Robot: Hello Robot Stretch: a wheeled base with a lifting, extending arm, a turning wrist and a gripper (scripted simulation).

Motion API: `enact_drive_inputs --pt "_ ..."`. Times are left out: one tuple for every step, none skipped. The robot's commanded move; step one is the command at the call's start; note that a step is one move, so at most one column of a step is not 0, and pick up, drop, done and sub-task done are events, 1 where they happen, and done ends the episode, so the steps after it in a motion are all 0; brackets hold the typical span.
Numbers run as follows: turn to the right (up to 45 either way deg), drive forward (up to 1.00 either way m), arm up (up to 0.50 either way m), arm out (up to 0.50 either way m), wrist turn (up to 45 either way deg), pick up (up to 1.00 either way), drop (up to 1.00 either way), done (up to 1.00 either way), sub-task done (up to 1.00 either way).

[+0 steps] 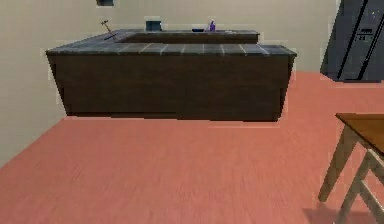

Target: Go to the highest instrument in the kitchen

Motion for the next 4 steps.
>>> enact_drive_inputs --pt "0.0 1.00 0.00 0.00 0.0 0.00 0.00 0.00 0.00" --pt "45.0 0.00 0.00 0.00 0.0 0.00 0.00 0.00 0.00" --pt "0.0 0.35 0.00 0.00 0.0 0.00 0.00 0.00 0.00" --pt "3.0 0.00 0.00 0.00 0.0 0.00 0.00 0.00 0.00"
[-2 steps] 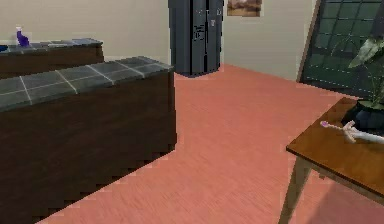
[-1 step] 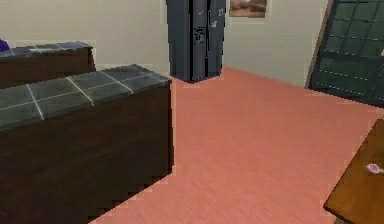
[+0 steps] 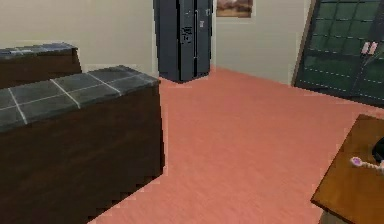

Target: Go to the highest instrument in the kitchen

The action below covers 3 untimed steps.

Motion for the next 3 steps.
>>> enact_drive_inputs --pt "0.0 0.80 0.00 0.00 0.0 0.00 0.00 0.00 0.00" --pt "18.0 0.00 0.00 0.00 0.0 0.00 0.00 0.00 0.00" --pt "0.0 0.60 0.00 0.00 0.0 0.00 0.00 0.00 0.00"
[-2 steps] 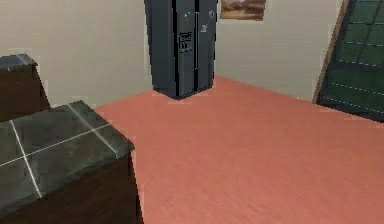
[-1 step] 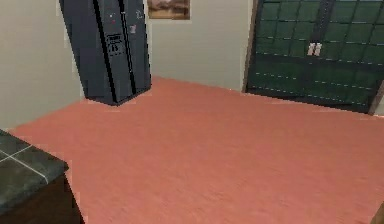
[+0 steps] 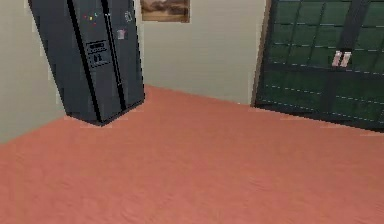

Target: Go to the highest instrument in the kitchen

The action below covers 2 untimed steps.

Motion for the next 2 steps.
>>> enact_drive_inputs --pt "-15.0 0.00 0.00 0.00 0.0 0.00 0.00 0.00 0.00" --pt "0.0 0.35 0.00 0.00 0.0 0.00 0.00 0.00 0.00"
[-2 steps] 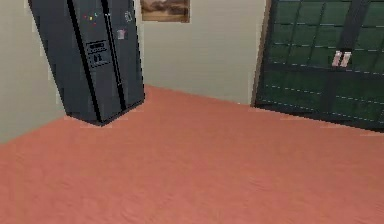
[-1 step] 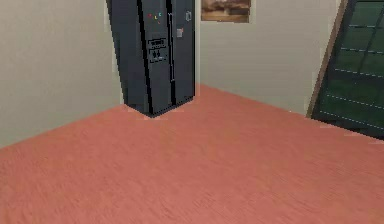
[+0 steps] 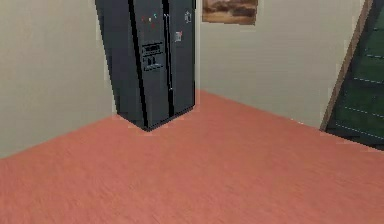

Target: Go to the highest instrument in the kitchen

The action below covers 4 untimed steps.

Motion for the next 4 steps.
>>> enact_drive_inputs --pt "-45.0 0.00 0.00 0.00 0.0 0.00 0.00 0.00 0.00" --pt "0.0 0.95 0.00 0.00 0.0 0.00 0.00 0.00 0.00" --pt "-36.0 0.00 0.00 0.00 0.0 0.00 0.00 0.00 0.00" --pt "0.0 0.60 0.00 0.00 0.0 0.00 0.00 0.00 0.00"
